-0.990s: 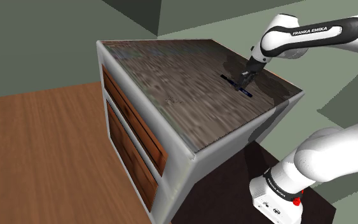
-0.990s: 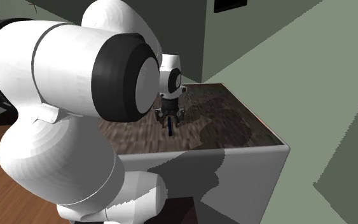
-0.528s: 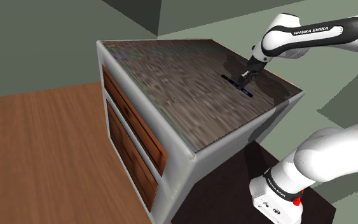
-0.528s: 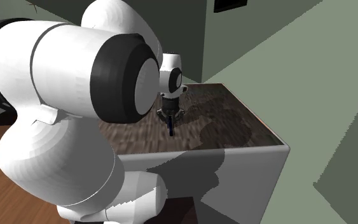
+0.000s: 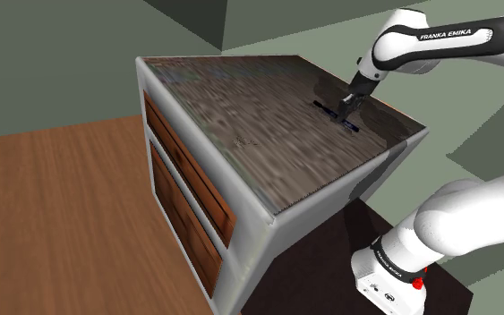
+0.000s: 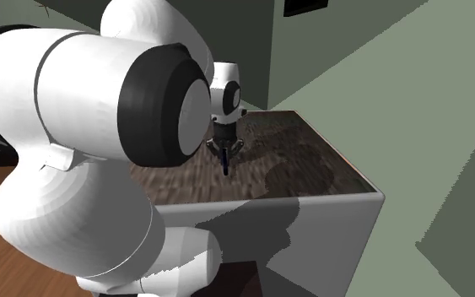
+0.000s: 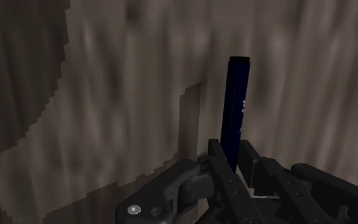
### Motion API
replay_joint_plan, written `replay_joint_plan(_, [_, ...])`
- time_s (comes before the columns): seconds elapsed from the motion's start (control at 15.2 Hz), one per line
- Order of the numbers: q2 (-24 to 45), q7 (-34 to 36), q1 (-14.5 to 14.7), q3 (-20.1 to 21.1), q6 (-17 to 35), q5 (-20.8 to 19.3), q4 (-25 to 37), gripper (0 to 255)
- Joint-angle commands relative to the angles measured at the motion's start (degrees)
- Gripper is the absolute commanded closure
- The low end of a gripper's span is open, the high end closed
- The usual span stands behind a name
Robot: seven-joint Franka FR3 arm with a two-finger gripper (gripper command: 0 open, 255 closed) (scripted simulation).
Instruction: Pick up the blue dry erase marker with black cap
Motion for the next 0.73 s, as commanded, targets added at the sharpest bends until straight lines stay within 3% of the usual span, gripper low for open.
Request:
replay_joint_plan(0.0, [-0.43, 0.06, 0.0, 0.16, -1.73, 0.01, 1.27, 255])
replay_joint_plan(0.66, [-1.74, 0.35, 0.11, 0.85, -8.27, 0.16, 6.53, 255])
